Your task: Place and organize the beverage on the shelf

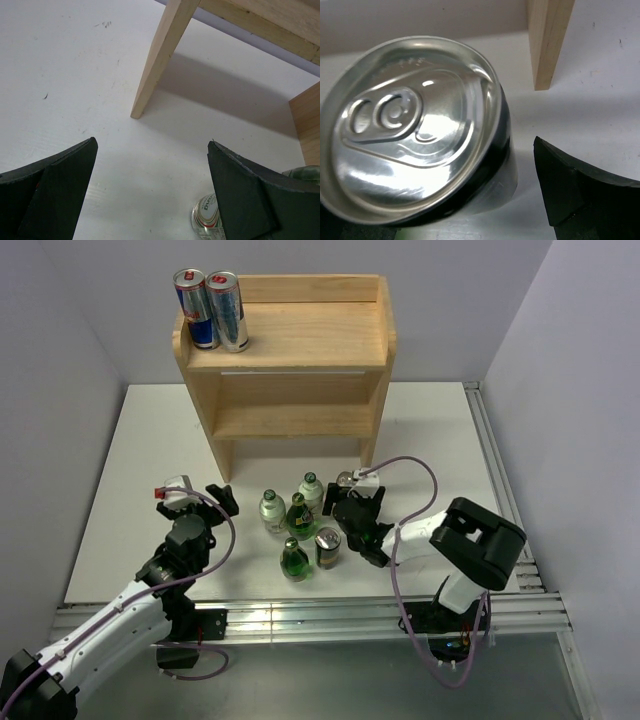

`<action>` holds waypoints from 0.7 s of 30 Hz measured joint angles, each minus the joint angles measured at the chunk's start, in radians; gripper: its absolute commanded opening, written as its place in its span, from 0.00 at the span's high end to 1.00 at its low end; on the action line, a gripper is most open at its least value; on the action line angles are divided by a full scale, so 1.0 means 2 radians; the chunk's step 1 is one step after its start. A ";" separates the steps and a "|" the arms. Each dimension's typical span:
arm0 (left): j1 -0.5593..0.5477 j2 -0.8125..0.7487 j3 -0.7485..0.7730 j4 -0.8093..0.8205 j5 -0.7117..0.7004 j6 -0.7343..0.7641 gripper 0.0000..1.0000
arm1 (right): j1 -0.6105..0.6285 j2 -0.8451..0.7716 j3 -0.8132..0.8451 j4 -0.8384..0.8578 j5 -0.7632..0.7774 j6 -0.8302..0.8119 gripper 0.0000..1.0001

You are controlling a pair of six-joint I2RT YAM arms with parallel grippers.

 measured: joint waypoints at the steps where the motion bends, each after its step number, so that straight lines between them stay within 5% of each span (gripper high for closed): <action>1: 0.000 0.000 0.000 0.000 0.000 0.000 0.01 | 0.000 0.007 0.000 0.005 0.002 -0.001 0.02; 11: 0.000 0.000 0.000 0.000 0.000 0.000 0.01 | 0.000 0.059 -0.001 0.070 0.020 -0.014 0.18; 14: 0.000 0.000 0.000 0.000 0.000 0.000 0.01 | 0.000 0.063 -0.001 0.087 0.024 -0.020 0.33; 16: 0.000 0.002 0.000 0.000 0.000 0.000 0.01 | 0.000 0.065 -0.001 0.093 0.030 -0.031 0.66; 18: 0.000 0.003 0.000 0.000 0.000 0.000 0.01 | 0.000 0.070 0.001 0.101 0.034 -0.035 0.84; 21: 0.000 0.006 0.000 0.000 0.000 0.000 0.01 | 0.000 0.077 0.009 0.099 0.039 -0.039 1.00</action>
